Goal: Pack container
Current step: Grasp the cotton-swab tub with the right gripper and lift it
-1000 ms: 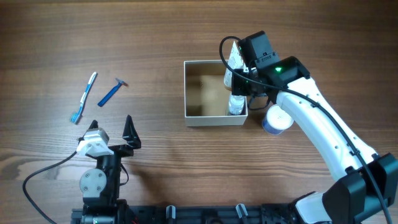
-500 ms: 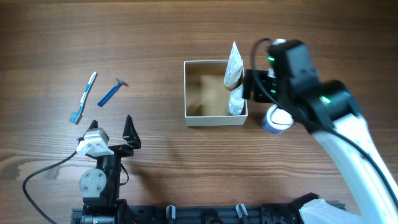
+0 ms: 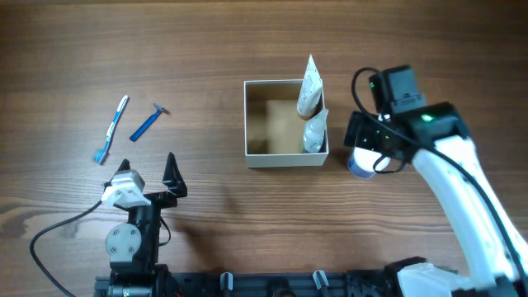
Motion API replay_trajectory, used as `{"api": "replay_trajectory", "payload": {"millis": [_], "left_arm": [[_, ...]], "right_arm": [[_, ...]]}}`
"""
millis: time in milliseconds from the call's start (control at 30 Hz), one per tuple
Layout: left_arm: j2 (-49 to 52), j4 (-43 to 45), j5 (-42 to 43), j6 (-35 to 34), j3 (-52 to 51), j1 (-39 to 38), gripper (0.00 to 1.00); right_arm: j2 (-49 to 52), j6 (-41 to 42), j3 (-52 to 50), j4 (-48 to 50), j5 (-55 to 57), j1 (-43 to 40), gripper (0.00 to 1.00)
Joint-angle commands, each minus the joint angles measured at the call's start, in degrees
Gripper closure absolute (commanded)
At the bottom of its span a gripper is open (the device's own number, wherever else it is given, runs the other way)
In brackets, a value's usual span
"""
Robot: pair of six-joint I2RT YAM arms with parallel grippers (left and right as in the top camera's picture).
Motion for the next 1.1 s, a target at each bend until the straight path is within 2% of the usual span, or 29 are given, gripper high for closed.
{"api": "replay_trajectory", "payload": {"millis": [0, 333, 767, 900, 1067], "left_arm": [[-0.1, -0.3, -0.8, -0.7, -0.1, 0.3, 0.0], [-0.1, -0.3, -0.8, -0.7, -0.1, 0.3, 0.0], [-0.1, -0.3, -0.8, -0.7, -0.1, 0.3, 0.0], [-0.1, -0.3, -0.8, -0.7, -0.1, 0.3, 0.0], [-0.1, -0.3, -0.8, -0.7, 0.0, 0.3, 0.0]], "right_arm": [[4.0, 1.2, -2.1, 1.4, -1.8, -2.3, 0.0], [9.6, -1.0, -2.1, 3.6, -2.9, -3.6, 0.0], [11.6, -3.7, -4.0, 4.3, -3.6, -5.9, 0.01], [11.8, -6.5, -6.6, 7.4, -12.4, -8.8, 0.0], [11.8, -7.4, -6.8, 8.3, -12.8, -9.7, 0.0]]}}
